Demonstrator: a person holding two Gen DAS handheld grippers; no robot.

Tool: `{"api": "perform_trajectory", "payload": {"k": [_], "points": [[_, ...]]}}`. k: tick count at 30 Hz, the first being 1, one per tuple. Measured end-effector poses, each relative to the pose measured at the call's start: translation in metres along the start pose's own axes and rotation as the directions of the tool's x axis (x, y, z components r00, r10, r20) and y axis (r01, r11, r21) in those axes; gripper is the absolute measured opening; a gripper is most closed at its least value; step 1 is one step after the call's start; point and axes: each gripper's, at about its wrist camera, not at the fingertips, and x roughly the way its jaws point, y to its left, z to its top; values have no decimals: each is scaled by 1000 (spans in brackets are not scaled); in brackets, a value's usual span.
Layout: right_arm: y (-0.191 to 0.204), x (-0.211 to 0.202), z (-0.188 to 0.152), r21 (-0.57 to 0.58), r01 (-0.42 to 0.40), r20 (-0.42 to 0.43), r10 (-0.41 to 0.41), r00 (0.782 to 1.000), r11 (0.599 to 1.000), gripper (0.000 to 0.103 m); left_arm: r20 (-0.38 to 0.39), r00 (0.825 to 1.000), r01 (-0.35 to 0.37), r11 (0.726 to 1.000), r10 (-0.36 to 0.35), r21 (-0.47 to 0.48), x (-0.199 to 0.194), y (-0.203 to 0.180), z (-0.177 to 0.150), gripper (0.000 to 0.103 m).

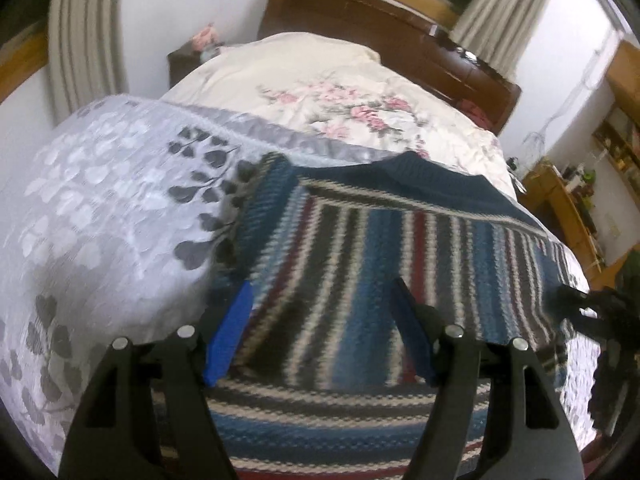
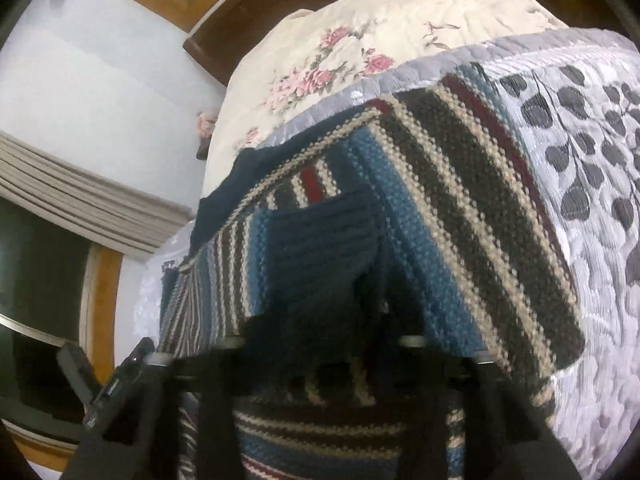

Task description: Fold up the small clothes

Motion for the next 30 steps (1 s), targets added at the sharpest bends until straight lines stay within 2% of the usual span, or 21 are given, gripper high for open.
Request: {"api": "perform_trajectory", "payload": {"k": [1,5,7,9,11,13,16,19,23,25,30], "points": [[1,-1,1,-6,3,6,-3,1000,1000,16,-6,1000,1,1000,-1,23,2,-5,-1,71],[-4,6,1,-14,87,-14,-87,996,996,14,-81,996,-23,998,28,55,26,-7,-9,71],[-9,12,0,-11,91,-21,-92,996,996,14,-116,993,-26,999,31,45,39,-1,-15,71],[-9,11,-3,-27,86,-15,-86,996,996,15,-119,992,-22,999,28,49,43,1,-19,71],[-6,3,-7,-35,66,-7,-66,998,997,32,-108,994,-24,997,32,69,35,-3,-20,71],[-5,-16,-17,-49,70,30,-69,997,996,44,-103,995,-6,998,12,60,24,-3,-22,71],[-3,-40,-37,-107,85,63,-79,995,991,45,-85,996,13,998,-8,58,-2,4,-31,72],[-9,-62,-80,-182,93,58,-84,995,979,46,-78,997,9,997,-2,83,-29,10,-54,73],[-19,-85,-143,-260,189,59,-180,982,947,49,-125,992,-11,995,24,104,-61,30,-95,73],[-31,-95,-173,-269,219,50,-214,976,938,51,-146,989,-24,997,35,77,-80,43,-117,73],[-52,-108,-229,-236,216,-19,-227,974,947,53,-189,980,-54,998,56,12,-116,70,-162,74]]}}
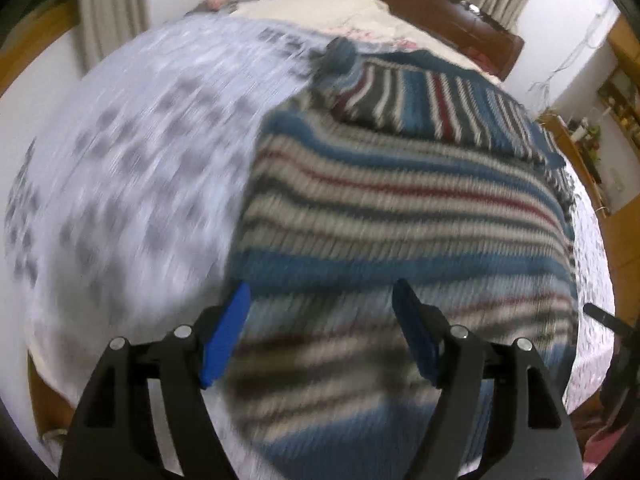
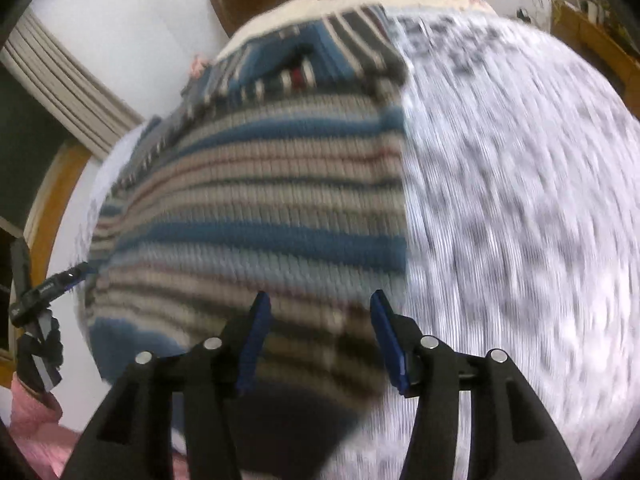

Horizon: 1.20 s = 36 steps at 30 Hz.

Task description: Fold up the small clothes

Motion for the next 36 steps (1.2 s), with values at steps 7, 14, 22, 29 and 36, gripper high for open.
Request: {"api": "perform_trajectory", "payload": {"k": [7,14,22,29,36], "points": [[4,2,-55,17,-57,-95,59,994,998,57,-112,993,20,998,-27,-65,-8,19,-58,74],[3,4,-76,20,-105,-129,107,986,994,57,-152,984,70,983,-97,-171,2,36,-92,76],[8,6,-89,7,-158,-143,157,977,987,49,-155,955,215,950,-254,-228,3,27,-98,63],[9,9,-92,31,-204,-122,207,971,978,43,-169,955,212,960,-243,-182,4,15,-98,58],[-9,16,-99,172,-324,-113,345,932,930,69,-204,950,210,966,-238,-150,14,5,-95,71]]}}
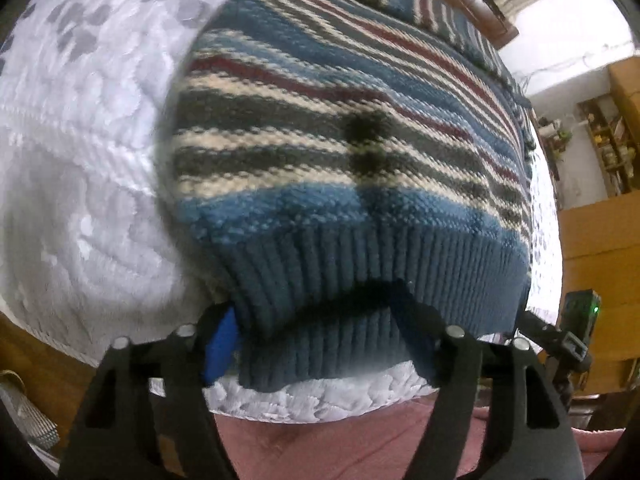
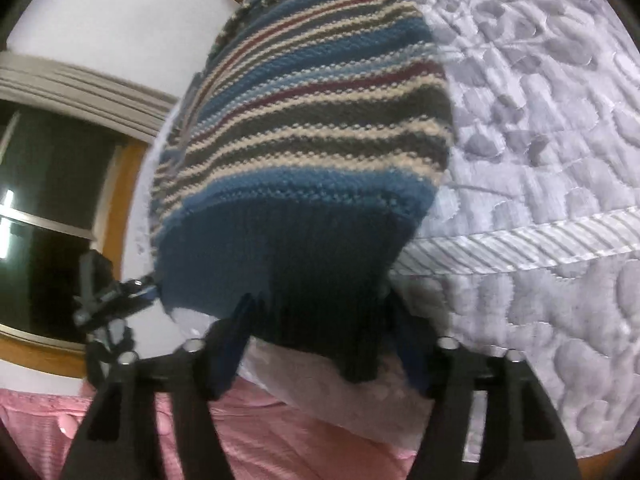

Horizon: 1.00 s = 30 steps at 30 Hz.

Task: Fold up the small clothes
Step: 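Lift the hem and fold it toward the collar with both grippers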

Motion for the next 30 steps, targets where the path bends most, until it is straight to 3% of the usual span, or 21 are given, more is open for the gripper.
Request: {"api": "perform_trajectory", "payload": {"k": [1,3,5,7,12,20,27,30], "points": [[2,2,1,-1,8,1,-8,1000,1000,70,1,1000,-16,1000,16,5,1,-4,0,67],[8,1,1,-29,50,15,-49,999,998,59,10,999,-32,999,32,23,1,-9,1,58],[11,-1,3,-36,62,30,-61,998,997,26,19,1000,-22,999,21,24,-4,-10,2,39],[6,-9,7,4,-2,47,2,999,1000,15,28,1000,9,1000,-9,-3,-12,-6,3,23],[11,-30,15,-15,-112,91,112,989,994,14,77,989,128,992,-126,-16,-29,-12,9,18],[22,-72,59,-47,-314,207,317,926,948,12,210,927,324,946,-312,-23,-62,-25,48,17],[24,-75,136,-62,-295,257,300,918,954,11,268,908,337,941,-322,-11,-54,-29,113,16],[16,-58,168,-24,-258,240,256,936,966,11,286,922,272,962,-261,2,-41,-29,141,13]]}}
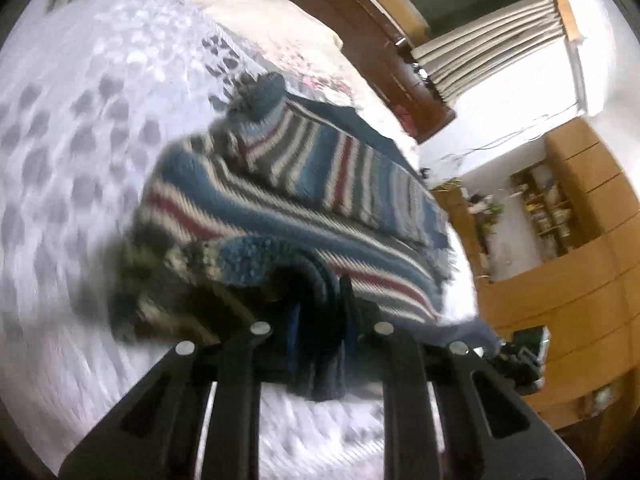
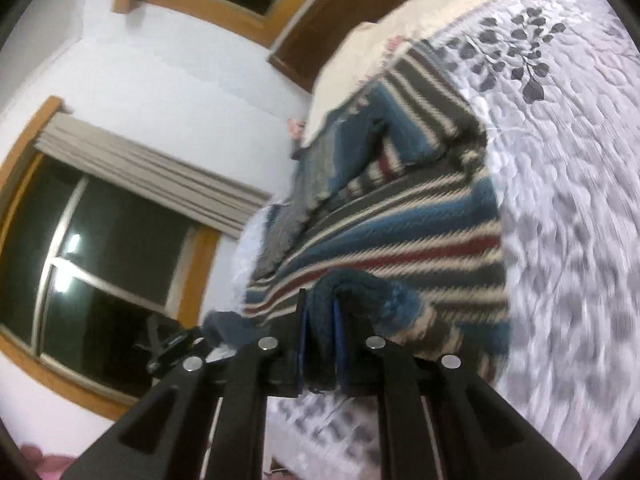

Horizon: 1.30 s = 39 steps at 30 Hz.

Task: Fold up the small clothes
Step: 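Lift the hem and fold it toward the collar with both grippers, then lay the folded hem down and press it flat with both grippers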

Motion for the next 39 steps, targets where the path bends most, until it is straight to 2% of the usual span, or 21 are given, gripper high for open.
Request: {"api": "perform_trajectory", "payload": {"k": [3,6,9,10,11,12,13,16,20,22,23,26,29,33,35,39], "points": [[-27,22,13,66,51,-43,-48,998,997,12,-6,999,-33,998,33,-45,19,18,20,13],[-50,40,16,141,82,-87,-70,994,987,16,-24,998,-64,996,62,-63,31,33,26,17],[-59,35,14,185,44,-72,-31,997,982,21,-22,998,-52,995,50,-87,28,41,28,23],[-62,30,13,206,19,-55,-8,998,978,28,-7,999,-45,994,45,-96,21,42,29,28],[-62,22,13,210,23,-33,-16,999,978,46,6,999,-41,993,41,-108,14,44,30,31],[-64,16,15,205,50,-9,-49,999,977,54,21,999,-31,991,34,-129,8,48,31,37],[-66,5,17,204,78,15,-83,996,976,59,46,998,-30,986,38,-162,-2,55,34,39],[-69,-18,18,200,73,55,-86,995,977,59,83,993,-74,982,90,-174,-23,65,41,39],[-49,-34,19,85,152,61,-157,986,985,59,82,988,-131,990,134,-45,-27,44,47,39],[-33,-29,19,22,179,51,-180,982,984,59,67,987,-151,987,148,54,-20,26,50,50],[-26,-25,20,-6,189,44,-189,981,982,60,49,987,-160,980,155,121,-11,14,52,52],[-4,-7,23,-82,207,16,-207,978,975,64,-5,987,-157,959,163,235,14,-6,55,58],[12,12,23,-145,223,-14,-227,974,964,66,-63,979,-162,934,192,317,41,-14,62,61],[18,34,28,-201,260,-46,-274,961,945,66,-133,968,-147,911,212,384,73,-14,73,68],[20,44,30,-214,262,-62,-281,958,941,67,-145,956,-178,899,254,399,85,-9,80,69],[25,57,35,-258,280,-79,-309,948,925,73,-213,944,-149,903,251,404,102,-2,85,69]]}}
